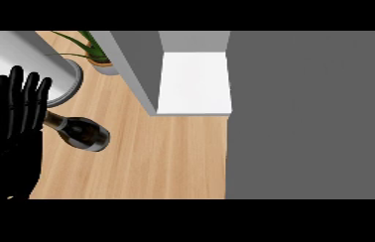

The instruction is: Pick up the wine, place it into the cabinet and close the cabinet

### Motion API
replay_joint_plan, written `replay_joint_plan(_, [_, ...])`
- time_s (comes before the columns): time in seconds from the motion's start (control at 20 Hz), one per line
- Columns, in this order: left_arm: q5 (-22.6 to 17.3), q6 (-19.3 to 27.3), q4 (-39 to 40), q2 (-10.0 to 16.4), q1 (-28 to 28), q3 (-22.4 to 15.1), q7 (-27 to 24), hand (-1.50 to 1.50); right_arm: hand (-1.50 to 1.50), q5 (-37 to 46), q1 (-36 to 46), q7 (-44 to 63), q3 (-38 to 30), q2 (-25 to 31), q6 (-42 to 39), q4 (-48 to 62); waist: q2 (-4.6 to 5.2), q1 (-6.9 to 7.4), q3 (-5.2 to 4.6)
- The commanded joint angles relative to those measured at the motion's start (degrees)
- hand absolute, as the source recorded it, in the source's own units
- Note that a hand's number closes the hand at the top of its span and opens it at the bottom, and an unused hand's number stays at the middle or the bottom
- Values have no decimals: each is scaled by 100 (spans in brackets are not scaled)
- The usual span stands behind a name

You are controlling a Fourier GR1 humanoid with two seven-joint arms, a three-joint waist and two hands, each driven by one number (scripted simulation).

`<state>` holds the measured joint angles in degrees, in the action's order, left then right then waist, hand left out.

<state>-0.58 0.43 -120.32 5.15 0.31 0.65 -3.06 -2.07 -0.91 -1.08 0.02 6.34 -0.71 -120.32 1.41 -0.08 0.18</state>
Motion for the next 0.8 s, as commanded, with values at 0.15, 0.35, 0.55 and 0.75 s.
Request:
replay_joint_plan(0.15, [-1952, -1930, 598, 1085, -320, 679, -353, -150, -150, 142, -383, 83, 126, -105, 89, -337, -144, -88, -36])
replay_joint_plan(0.35, [-3166, -2985, 1064, 1346, -145, 259, 223, -150, -150, -521, -470, 613, 681, -250, -325, -364, -131, -73, -38])
replay_joint_plan(0.55, [-4685, -3753, 1480, 2240, -135, 1002, 678, -150, -150, -499, -853, 1143, 1044, -273, -226, -1184, -167, -40, -30])
replay_joint_plan(0.75, [-5774, -3624, 1481, 2833, -452, 1270, 1393, -150, -150, -428, -1156, 1746, 1333, -239, -97, -2072, -163, -27, -19])
